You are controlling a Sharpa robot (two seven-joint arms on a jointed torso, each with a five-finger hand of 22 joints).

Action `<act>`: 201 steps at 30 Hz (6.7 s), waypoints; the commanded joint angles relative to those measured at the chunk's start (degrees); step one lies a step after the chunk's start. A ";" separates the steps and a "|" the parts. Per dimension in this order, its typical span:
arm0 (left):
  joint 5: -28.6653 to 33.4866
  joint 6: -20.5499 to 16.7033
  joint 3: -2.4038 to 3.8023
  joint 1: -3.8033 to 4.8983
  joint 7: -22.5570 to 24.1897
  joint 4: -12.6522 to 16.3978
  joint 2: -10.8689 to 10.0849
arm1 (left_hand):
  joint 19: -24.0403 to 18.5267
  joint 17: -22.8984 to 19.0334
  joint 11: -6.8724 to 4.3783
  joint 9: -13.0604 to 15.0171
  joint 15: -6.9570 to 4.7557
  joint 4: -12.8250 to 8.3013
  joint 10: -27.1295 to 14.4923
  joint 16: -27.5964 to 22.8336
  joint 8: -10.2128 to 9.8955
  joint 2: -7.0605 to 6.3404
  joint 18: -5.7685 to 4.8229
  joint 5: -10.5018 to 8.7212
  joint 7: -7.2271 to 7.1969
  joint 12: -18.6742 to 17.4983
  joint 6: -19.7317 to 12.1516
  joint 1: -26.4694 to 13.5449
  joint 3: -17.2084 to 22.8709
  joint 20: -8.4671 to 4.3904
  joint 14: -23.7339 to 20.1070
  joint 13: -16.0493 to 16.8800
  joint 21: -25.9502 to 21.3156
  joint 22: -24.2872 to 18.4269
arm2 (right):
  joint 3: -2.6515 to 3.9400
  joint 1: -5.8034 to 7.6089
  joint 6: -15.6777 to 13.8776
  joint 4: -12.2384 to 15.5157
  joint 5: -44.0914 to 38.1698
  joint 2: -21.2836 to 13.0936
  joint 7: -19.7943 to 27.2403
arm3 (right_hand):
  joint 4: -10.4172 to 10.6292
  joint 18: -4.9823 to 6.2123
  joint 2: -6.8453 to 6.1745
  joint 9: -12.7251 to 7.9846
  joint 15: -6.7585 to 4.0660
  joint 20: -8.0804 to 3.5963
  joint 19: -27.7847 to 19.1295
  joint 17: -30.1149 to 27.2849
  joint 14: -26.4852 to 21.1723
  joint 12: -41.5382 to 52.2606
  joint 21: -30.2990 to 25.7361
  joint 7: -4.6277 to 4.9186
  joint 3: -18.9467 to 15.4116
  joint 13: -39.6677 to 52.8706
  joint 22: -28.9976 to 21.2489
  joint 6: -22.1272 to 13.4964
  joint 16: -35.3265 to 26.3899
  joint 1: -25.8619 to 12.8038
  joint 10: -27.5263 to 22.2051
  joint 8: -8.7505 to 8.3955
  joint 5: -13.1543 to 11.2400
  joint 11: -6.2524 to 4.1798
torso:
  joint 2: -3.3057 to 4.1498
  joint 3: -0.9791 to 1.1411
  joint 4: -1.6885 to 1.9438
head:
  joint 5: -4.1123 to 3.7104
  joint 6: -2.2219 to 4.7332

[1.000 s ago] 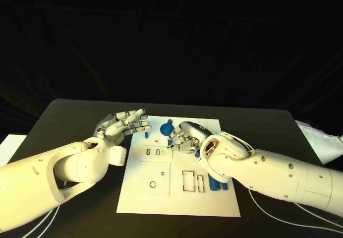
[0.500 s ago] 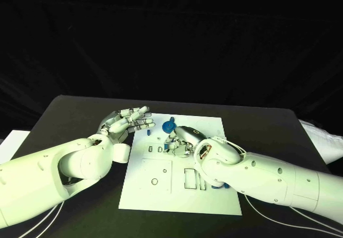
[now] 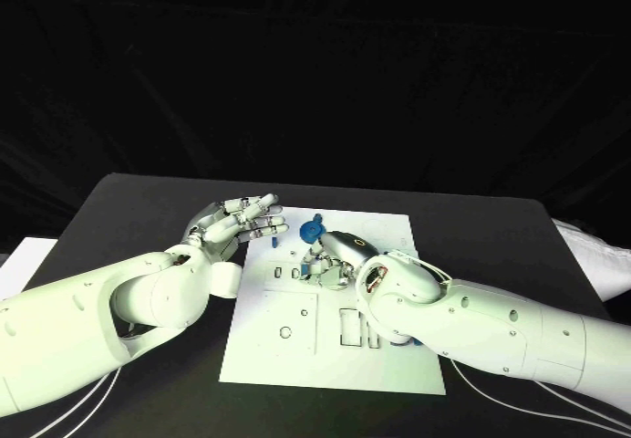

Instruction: Assemble the parts on the task board

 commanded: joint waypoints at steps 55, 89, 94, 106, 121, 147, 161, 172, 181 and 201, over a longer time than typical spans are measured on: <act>-46.53 15.56 0.06 4.12 -44.97 -5.23 1.59 | 21.87 74.10 -8.13 5.77 -9.52 7.96 8.38 76.91 10.31 1.06 -2.44 -1.54 -7.44 35.12 5.36 -12.95 -7.56 -9.33 24.79 29.18 47.73 41.64 | 4.53 5.68 -8.29 12.82 27.17 -20.09 16.68 | 3.39 0.45 -2.42 -0.42 1.72 1.74 -2.76 7.66 4.20 -8.36 -3.56 2.20 -4.40 -12.75 -4.97 -7.78 -2.28 1.57 -4.64 -0.26 1.99 1.51 | -2.61 1.62 -1.94 | 2.10 -1.16; -67.07 33.77 -1.35 8.09 -60.80 -21.55 19.32 | 28.60 80.62 -11.01 25.06 -11.62 7.72 15.97 81.57 30.18 5.01 -6.23 -3.54 -10.49 65.99 -0.36 -15.53 -19.37 -11.56 26.90 62.56 67.94 69.67 | 4.49 6.57 -7.48 7.78 32.76 -20.52 15.91 | 3.58 0.71 -2.56 -0.06 1.40 1.41 -3.41 6.32 3.95 -9.39 -4.43 1.87 -4.30 -13.83 -6.46 -6.54 -3.10 1.12 -5.08 0.25 4.99 1.18 | -3.00 2.05 -2.32 | 2.98 -2.68; -67.09 34.36 -1.42 8.08 -60.86 -22.15 20.08 | 28.68 80.62 -11.02 25.28 -11.63 7.68 16.01 81.57 30.31 5.09 -6.27 -3.53 -10.51 66.07 -0.45 -15.46 -19.43 -11.57 26.90 62.66 68.05 69.87 | 4.49 6.53 -7.26 7.62 32.76 -20.29 15.79 | 3.59 0.73 -2.57 -0.06 1.40 1.41 -3.49 6.23 3.92 -9.38 -4.51 1.87 -4.31 -13.83 -6.60 -6.54 -3.16 1.10 -5.08 0.25 4.98 1.18 | -2.98 2.08 -2.29 | 3.10 -2.83; -67.17 35.66 -1.45 8.07 -60.92 -23.07 21.42 | 28.79 80.62 -11.09 26.16 -11.68 7.52 16.08 81.57 30.83 5.54 -6.33 -3.48 -10.59 66.21 -0.77 -14.82 -19.50 -11.62 26.90 62.86 68.27 70.25 | 4.48 6.48 -6.80 7.27 32.74 -19.82 15.63 | 3.60 0.76 -2.58 -0.06 1.40 1.41 -3.56 6.12 3.90 -9.41 -4.58 1.86 -4.32 -13.85 -6.74 -6.55 -3.22 1.07 -5.09 0.24 4.98 1.18 | -2.95 2.07 -2.26 | 2.90 -3.29; -67.19 36.96 -1.66 7.97 -60.97 -24.67 22.79 | 28.85 80.62 -11.14 27.18 -11.72 7.35 16.16 81.57 31.35 6.07 -6.38 -3.38 -10.65 66.33 -1.12 -13.73 -19.41 -11.65 26.90 63.08 68.44 70.57 | 4.47 6.42 -6.39 7.16 32.74 -19.54 15.58 | 3.63 0.77 -2.58 -0.06 1.40 1.40 -3.61 6.04 3.87 -9.45 -4.64 1.86 -4.33 -13.90 -6.82 -6.56 -3.28 1.03 -5.11 0.23 4.98 1.17 | -2.92 2.06 -2.27 | 2.75 -3.52; -65.35 37.74 -1.69 7.89 -60.79 -25.58 23.50 | 28.64 80.62 -11.73 29.31 -12.30 -0.48 14.92 81.57 29.67 9.16 -6.42 0.79 -11.10 64.58 -4.38 2.56 -6.67 -12.27 26.90 62.28 68.70 71.30 | 4.46 6.31 -5.57 6.99 32.74 -19.15 15.37 | 3.65 0.79 -2.55 -0.06 1.39 1.40 -3.67 5.99 3.86 -9.46 -4.71 1.85 -4.31 -13.91 -6.92 -6.58 -3.32 1.01 -5.12 0.21 5.02 1.16 | -2.89 2.12 -2.19 | 2.69 -4.28; -63.88 34.25 -1.39 7.89 -60.54 -23.71 21.56 | 28.47 80.62 -11.22 33.24 -11.57 0.75 15.60 81.57 29.34 -4.53 -6.41 1.29 -10.23 63.50 -3.98 -6.17 25.40 -11.60 26.90 61.86 68.62 71.92 | 4.43 6.08 -5.13 6.54 32.74 -18.78 15.33 | 3.66 0.81 -2.53 -0.05 1.38 1.39 -3.71 5.91 3.84 -9.48 -4.77 1.84 -4.29 -13.95 -7.01 -6.60 -3.37 1.02 -5.13 0.20 5.09 1.15 | -2.90 2.22 -2.16 | 2.99 -4.49; -66.02 28.41 -1.29 7.79 -59.78 -20.11 18.56 | 28.88 80.62 -11.18 34.39 -11.73 -1.17 16.09 81.57 29.74 -5.84 -6.56 1.19 -10.46 63.90 -3.89 -8.15 29.24 -11.62 26.90 62.34 68.99 72.71 | 4.39 5.69 -5.00 6.23 32.74 -18.68 15.49 | 3.76 0.82 -2.53 -0.05 1.37 1.38 -3.76 5.84 3.82 -9.57 -4.84 1.85 -4.33 -14.04 -7.11 -6.62 -3.43 0.86 -5.17 0.18 5.06 1.17 | -2.92 2.19 -1.97 | 3.06 -4.58; -70.96 26.39 -1.36 6.98 -59.10 -19.14 18.13 | 28.98 80.62 -11.20 34.55 -11.74 -1.50 16.14 81.57 29.78 -6.11 -6.60 1.14 -10.47 63.91 -3.87 -8.39 29.74 -11.63 26.90 62.35 69.09 72.90 | 4.39 5.41 -4.88 6.18 32.74 -18.69 15.65 | 3.83 0.82 -2.50 -0.04 1.37 1.38 -3.78 5.85 3.83 -9.61 -4.87 1.86 -4.35 -14.08 -7.14 -6.63 -3.43 0.77 -5.18 0.17 5.05 1.17 | -2.89 2.15 -2.09 | 3.34 -4.64; -73.89 32.23 -1.64 5.82 -59.85 -19.32 18.46 | 28.92 80.62 -11.19 34.65 -11.72 -1.64 16.17 81.57 29.80 -6.29 -6.58 1.08 -10.48 63.91 -3.82 -8.59 29.96 -11.63 26.90 62.34 69.02 72.80 | 4.38 5.24 -4.40 6.10 32.75 -18.64 15.74 | 3.83 0.82 -2.50 -0.04 1.37 1.38 -3.78 5.85 3.83 -9.61 -4.87 1.86 -4.35 -14.08 -7.14 -6.63 -3.43 0.77 -5.18 0.17 5.05 1.17 | -2.84 2.16 -2.19 | 3.49 -5.00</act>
